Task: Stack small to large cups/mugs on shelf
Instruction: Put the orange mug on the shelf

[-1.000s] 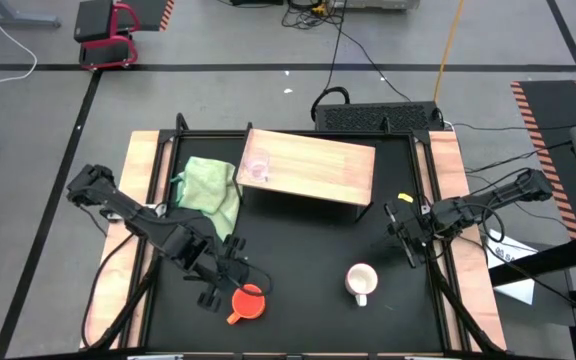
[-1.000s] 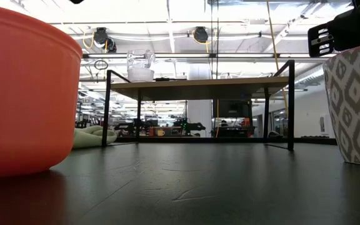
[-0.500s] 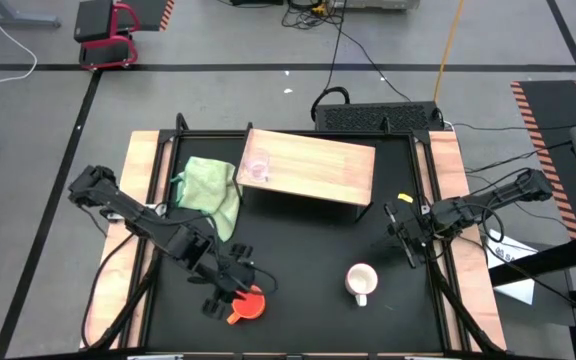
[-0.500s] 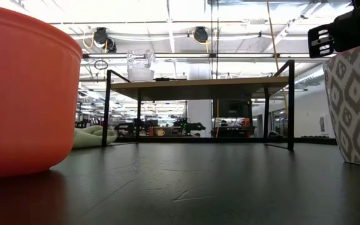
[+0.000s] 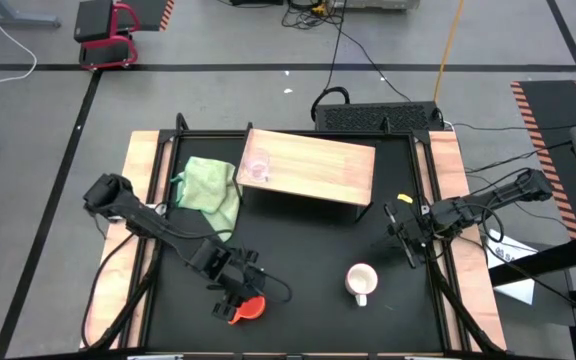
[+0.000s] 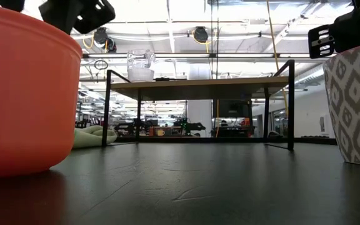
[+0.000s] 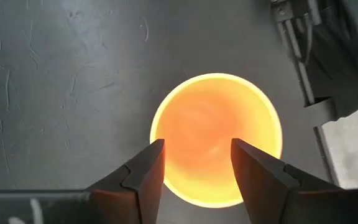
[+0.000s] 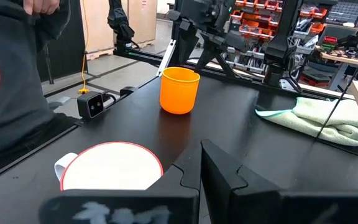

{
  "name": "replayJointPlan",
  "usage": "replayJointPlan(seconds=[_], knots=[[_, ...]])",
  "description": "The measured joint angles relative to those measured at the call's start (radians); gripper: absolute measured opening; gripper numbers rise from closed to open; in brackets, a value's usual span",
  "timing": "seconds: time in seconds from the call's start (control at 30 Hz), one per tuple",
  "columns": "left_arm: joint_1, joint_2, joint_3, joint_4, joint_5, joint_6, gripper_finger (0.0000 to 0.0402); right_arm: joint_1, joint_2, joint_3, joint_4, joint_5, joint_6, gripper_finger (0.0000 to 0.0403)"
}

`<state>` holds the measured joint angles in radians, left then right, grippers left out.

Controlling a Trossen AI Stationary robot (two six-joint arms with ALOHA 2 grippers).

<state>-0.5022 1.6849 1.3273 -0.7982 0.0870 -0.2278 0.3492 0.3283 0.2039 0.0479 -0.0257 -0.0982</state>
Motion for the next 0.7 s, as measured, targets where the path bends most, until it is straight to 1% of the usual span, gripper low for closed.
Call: replayJointPlan(seconds=[0.43,0.7], knots=[[0.011,0.012,0.000,0.001,-0.009,0.044,0.0186,0.000,0.000,0.000,-0.004,-0.001,0.003,0.0000],[0.015,0.021,0.000,-0.031,-0.016,0.032,0.0186,0.000,0.000,0.000,-0.015,-0.001,0.004,0.0000]])
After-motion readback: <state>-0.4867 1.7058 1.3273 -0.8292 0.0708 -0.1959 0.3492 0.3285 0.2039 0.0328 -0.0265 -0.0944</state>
